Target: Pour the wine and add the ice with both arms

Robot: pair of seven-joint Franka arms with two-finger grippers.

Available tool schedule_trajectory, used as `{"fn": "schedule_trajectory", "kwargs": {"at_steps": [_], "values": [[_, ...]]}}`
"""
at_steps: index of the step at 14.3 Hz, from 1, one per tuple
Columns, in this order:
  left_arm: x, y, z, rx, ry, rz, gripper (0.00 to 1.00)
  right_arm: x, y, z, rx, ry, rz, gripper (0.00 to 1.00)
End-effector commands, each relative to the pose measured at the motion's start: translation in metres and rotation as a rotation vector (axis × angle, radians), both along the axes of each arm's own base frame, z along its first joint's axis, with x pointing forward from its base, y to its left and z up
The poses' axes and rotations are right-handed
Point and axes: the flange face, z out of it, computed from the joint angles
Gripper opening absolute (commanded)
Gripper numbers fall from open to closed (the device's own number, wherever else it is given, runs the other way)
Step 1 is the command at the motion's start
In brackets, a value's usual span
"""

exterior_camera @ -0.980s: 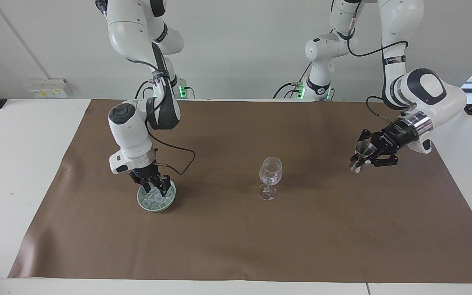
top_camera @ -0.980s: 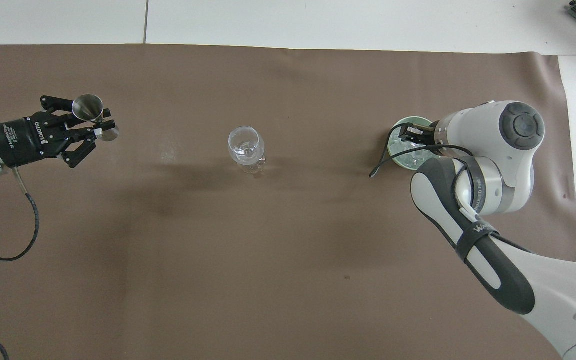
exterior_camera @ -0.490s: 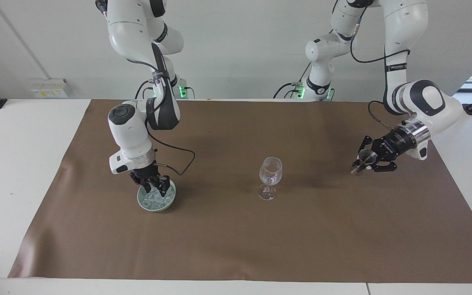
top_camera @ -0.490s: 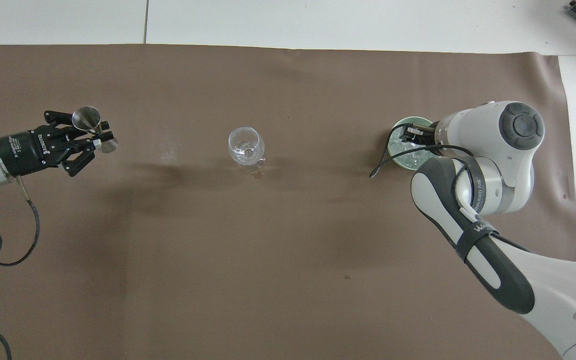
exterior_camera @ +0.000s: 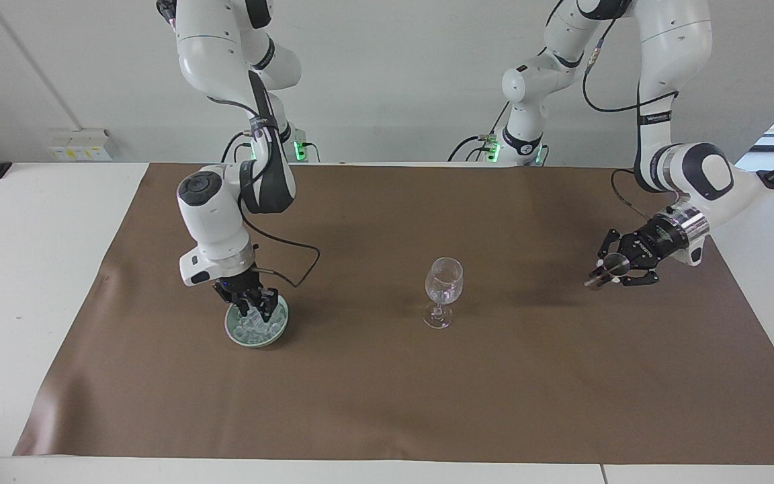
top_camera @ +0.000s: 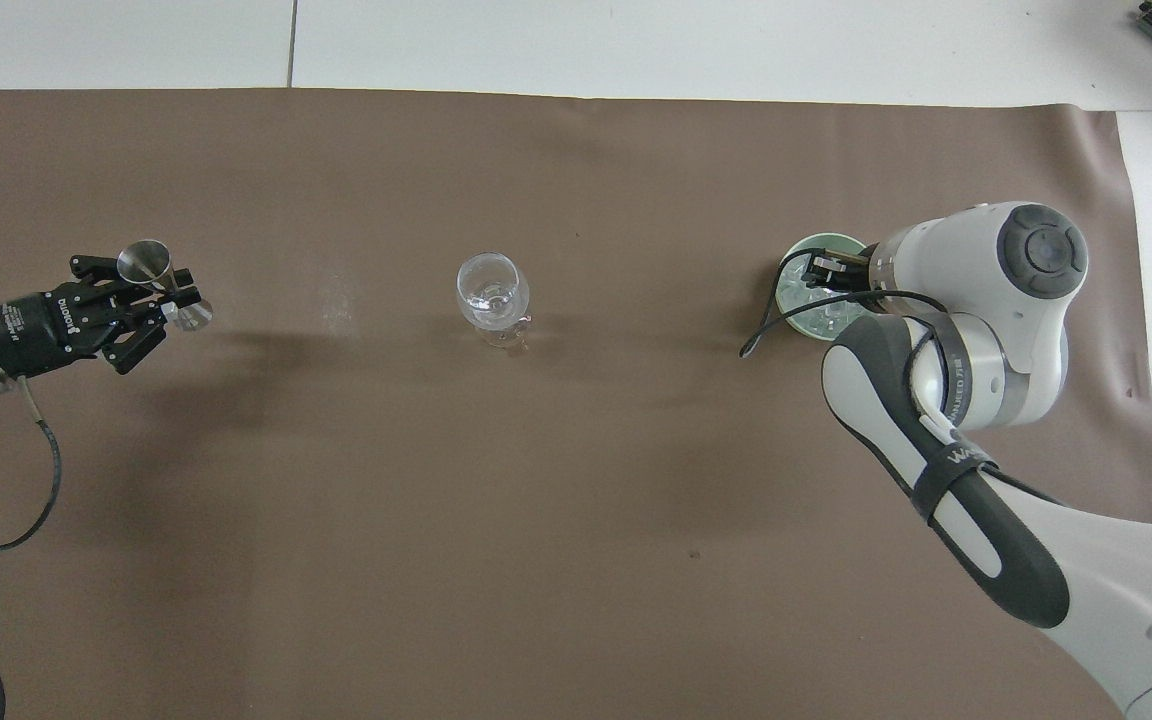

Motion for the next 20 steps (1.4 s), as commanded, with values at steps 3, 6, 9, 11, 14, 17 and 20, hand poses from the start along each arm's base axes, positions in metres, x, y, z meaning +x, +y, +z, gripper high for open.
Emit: {"fn": "schedule_trajectory", "kwargs": {"at_steps": [3, 6, 9, 11, 14, 17, 20], "values": [[-0.014, 0.011, -0.031, -0.029, -0.021, -0.008, 0.00, 0.001, -0.001, 0.000, 0.014, 0.010, -0.027, 0.49], [-0.027, 0.008, -0.050, 0.012, -0.047, 0.030, 0.00, 0.001, -0.002, 0.000, 0.013, 0.012, -0.028, 0.46], [-0.038, 0.009, -0.071, -0.040, -0.085, 0.112, 0.00, 0.001, -0.001, 0.000, 0.014, 0.012, -0.027, 0.41], [-0.037, 0.010, -0.077, -0.060, -0.090, 0.148, 0.00, 0.001, -0.001, 0.000, 0.014, 0.012, -0.028, 0.39], [-0.035, 0.009, -0.090, -0.071, -0.112, 0.201, 0.00, 0.001, -0.001, 0.001, 0.014, 0.010, -0.028, 0.35], [-0.031, 0.009, -0.095, -0.025, -0.143, 0.211, 0.00, 0.001, -0.002, 0.000, 0.014, 0.012, -0.030, 0.31], [-0.027, -0.002, -0.097, -0.028, -0.144, 0.240, 0.00, 0.000, -0.002, 0.000, 0.014, 0.015, -0.030, 0.25]]}}
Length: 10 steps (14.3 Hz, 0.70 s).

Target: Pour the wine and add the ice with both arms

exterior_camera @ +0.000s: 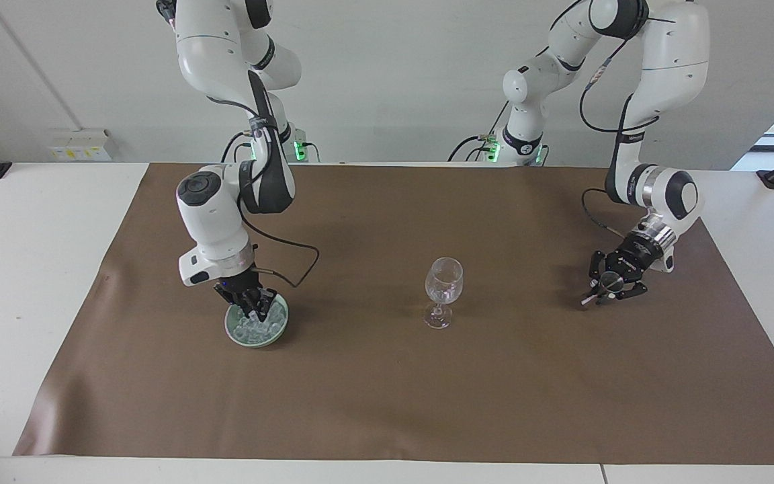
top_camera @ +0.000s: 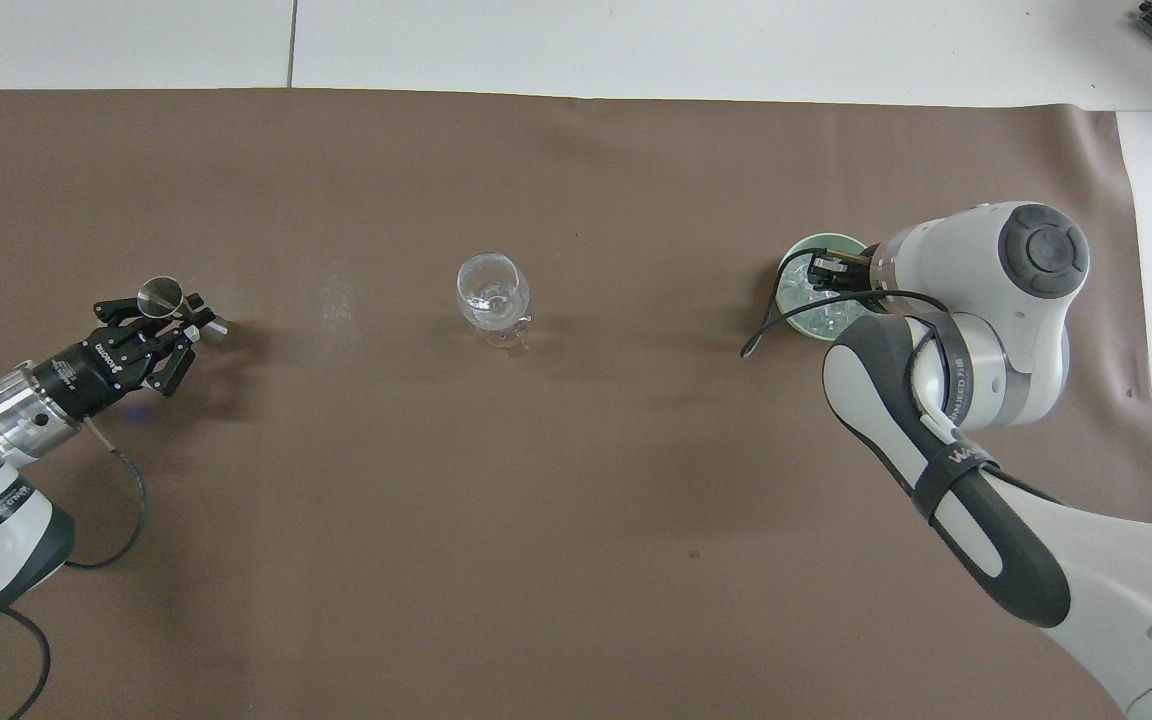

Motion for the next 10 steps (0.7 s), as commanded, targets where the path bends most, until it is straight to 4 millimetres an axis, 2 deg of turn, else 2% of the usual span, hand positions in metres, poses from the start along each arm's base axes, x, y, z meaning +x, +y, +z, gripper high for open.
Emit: {"fn": "schedule_trajectory", "kwargs": {"at_steps": [1, 2, 6, 10], "values": [[0.007, -0.016, -0.002, -0.002, -0.011, 0.026, 0.00, 0.000, -0.001, 0.000, 0.014, 0.019, -0.027, 0.23], [0.008, -0.021, -0.002, -0.003, -0.013, 0.018, 0.00, 0.000, 0.000, 0.001, 0.013, 0.025, -0.025, 0.22], [0.006, -0.022, -0.004, 0.009, -0.004, 0.022, 0.00, -0.001, -0.003, 0.008, 0.013, 0.038, -0.027, 0.18], [0.006, -0.028, -0.007, 0.015, 0.002, 0.013, 0.00, 0.004, -0.004, 0.040, 0.015, 0.054, -0.026, 0.15]]}}
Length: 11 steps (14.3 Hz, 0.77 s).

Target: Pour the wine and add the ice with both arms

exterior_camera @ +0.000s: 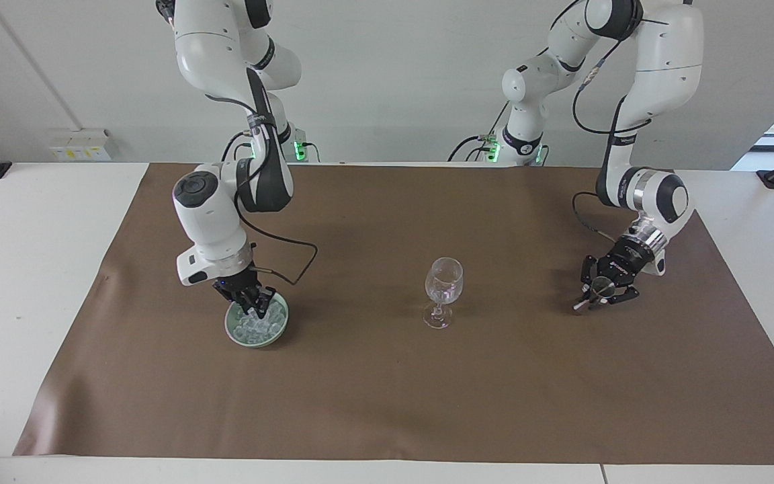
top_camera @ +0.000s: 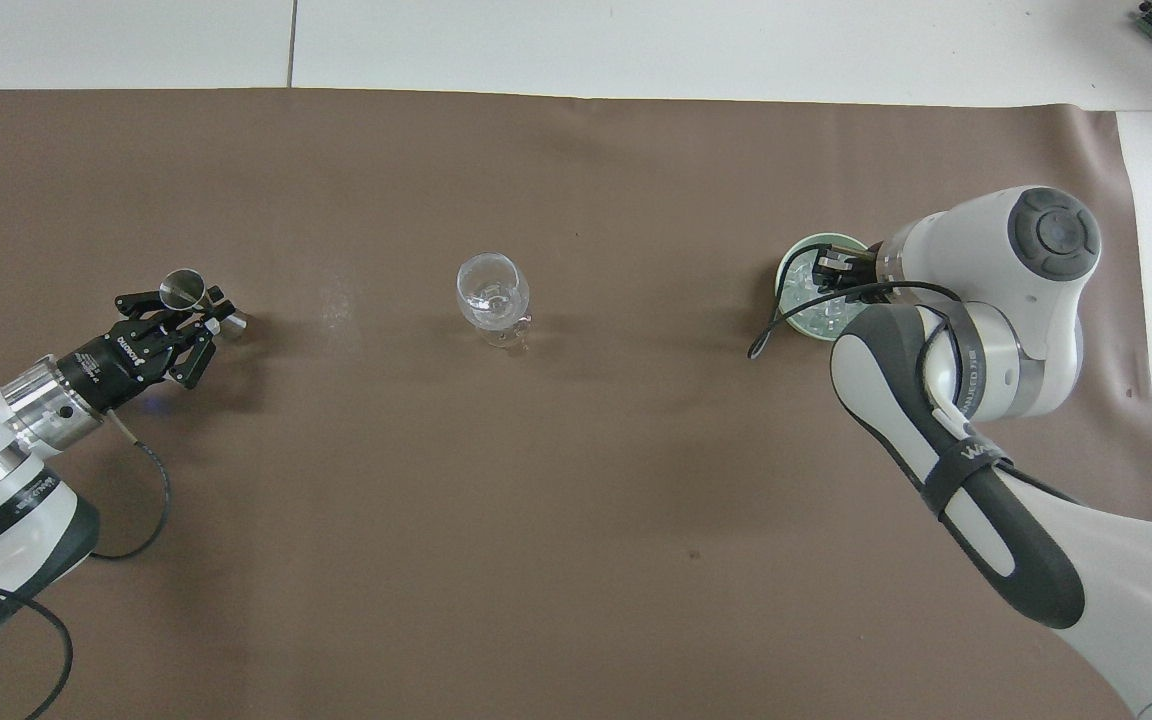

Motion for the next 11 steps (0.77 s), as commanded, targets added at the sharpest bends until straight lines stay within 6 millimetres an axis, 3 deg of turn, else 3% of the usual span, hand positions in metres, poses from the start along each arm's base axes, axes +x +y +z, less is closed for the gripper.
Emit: {"fn": "schedule_trajectory", "kwargs": {"at_steps": [1, 2, 5, 8, 11], "values": [[-0.001, -0.005, -0.006, 0.016, 0.000, 0.015, 0.01, 0.003, -0.001, 0.032, 0.018, 0.010, -0.023, 0.14], [-0.001, -0.007, -0.008, 0.026, -0.002, 0.011, 0.09, 0.005, -0.001, 0.042, 0.019, 0.005, -0.022, 0.14], [-0.002, -0.009, -0.009, 0.032, -0.002, 0.010, 0.10, 0.005, 0.015, 0.063, 0.112, -0.012, -0.053, 0.15], [-0.004, -0.007, -0.012, 0.031, 0.001, 0.013, 0.11, 0.005, 0.045, 0.080, 0.150, -0.037, -0.022, 0.15], [-0.006, -0.004, -0.013, 0.034, 0.006, 0.020, 0.17, -0.006, 0.089, 0.101, 0.174, -0.043, 0.037, 0.14]]}}
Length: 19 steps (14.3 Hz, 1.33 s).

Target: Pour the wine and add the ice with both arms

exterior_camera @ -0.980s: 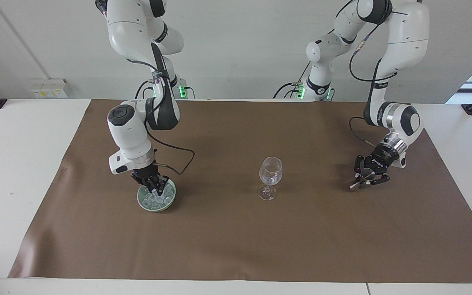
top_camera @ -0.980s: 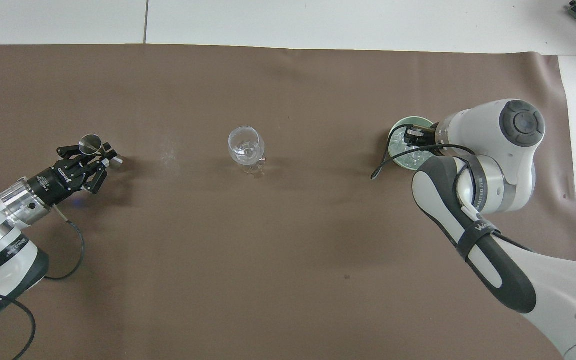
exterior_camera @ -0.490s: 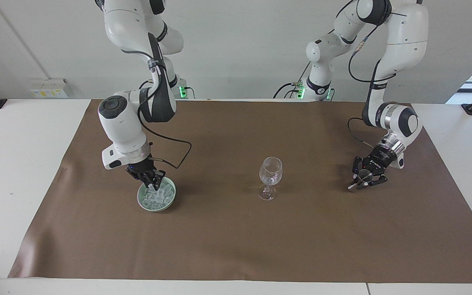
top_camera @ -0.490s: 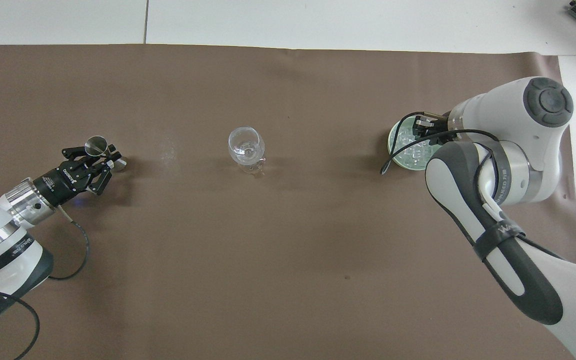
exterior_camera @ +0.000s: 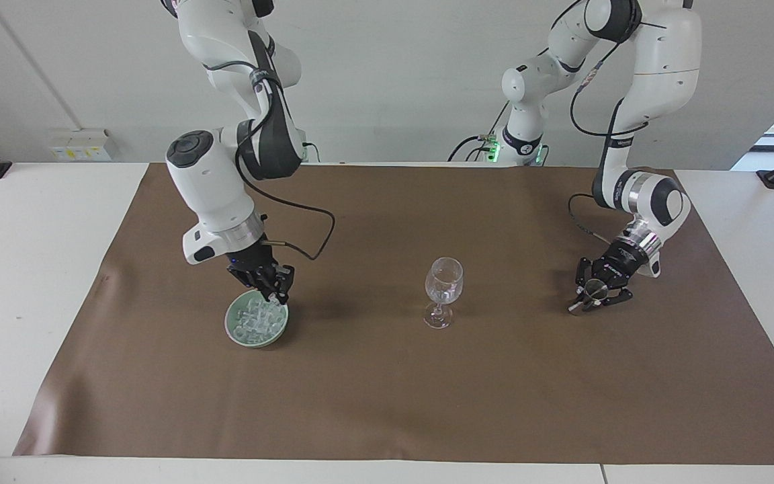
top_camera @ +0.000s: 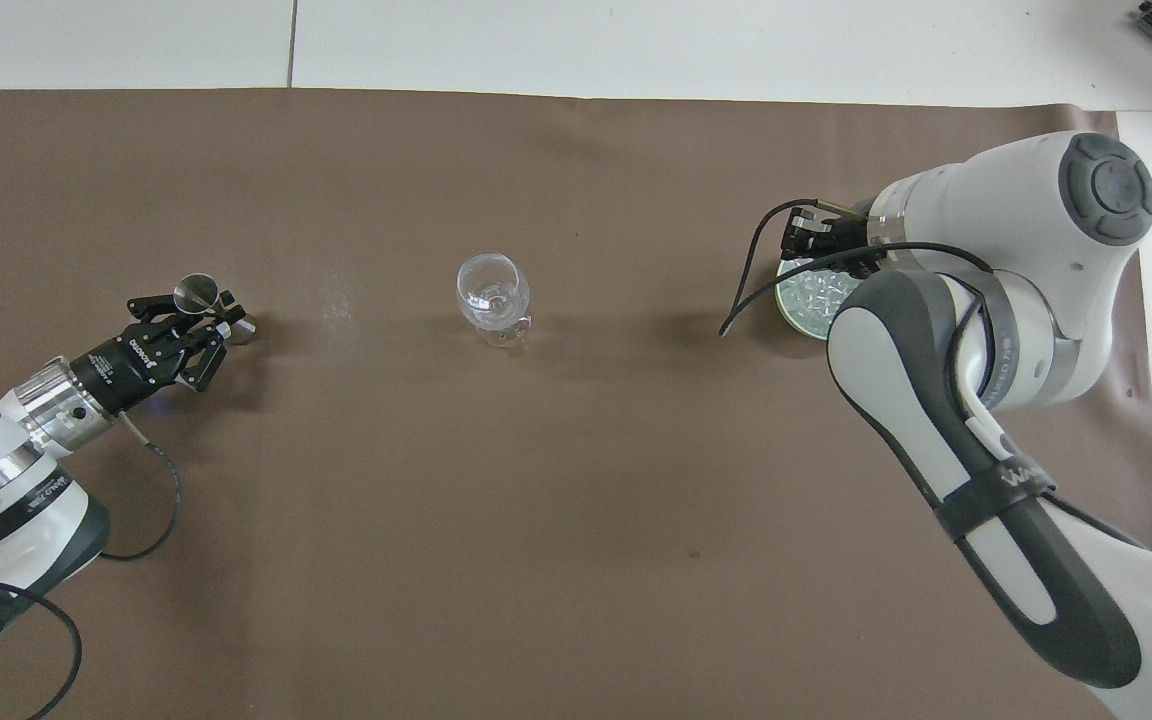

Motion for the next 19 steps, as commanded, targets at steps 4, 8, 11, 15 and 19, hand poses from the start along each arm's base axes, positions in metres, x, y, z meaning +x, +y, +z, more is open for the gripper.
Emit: {"fn": "schedule_trajectory", "kwargs": {"at_steps": [4, 8, 11, 15, 19], "values": [[-0.008, 0.002, -0.007, 0.012, 0.002, 0.027, 0.34, -0.035, 0.111, 0.033, 0.041, -0.009, 0.097, 0.14], [-0.010, 0.003, -0.009, 0.016, 0.002, 0.027, 0.37, -0.057, 0.167, 0.045, 0.014, -0.038, 0.152, 0.11], [-0.011, 0.004, -0.009, 0.019, 0.001, 0.026, 0.51, -0.066, 0.188, 0.059, -0.011, -0.078, 0.186, 0.11], [-0.012, 0.020, -0.006, 0.015, -0.007, 0.038, 1.00, -0.078, 0.212, 0.065, 0.009, -0.087, 0.180, 0.11], [-0.019, 0.043, -0.005, 0.052, -0.013, -0.011, 1.00, -0.096, 0.254, 0.092, 0.008, -0.152, 0.256, 0.11]]}}
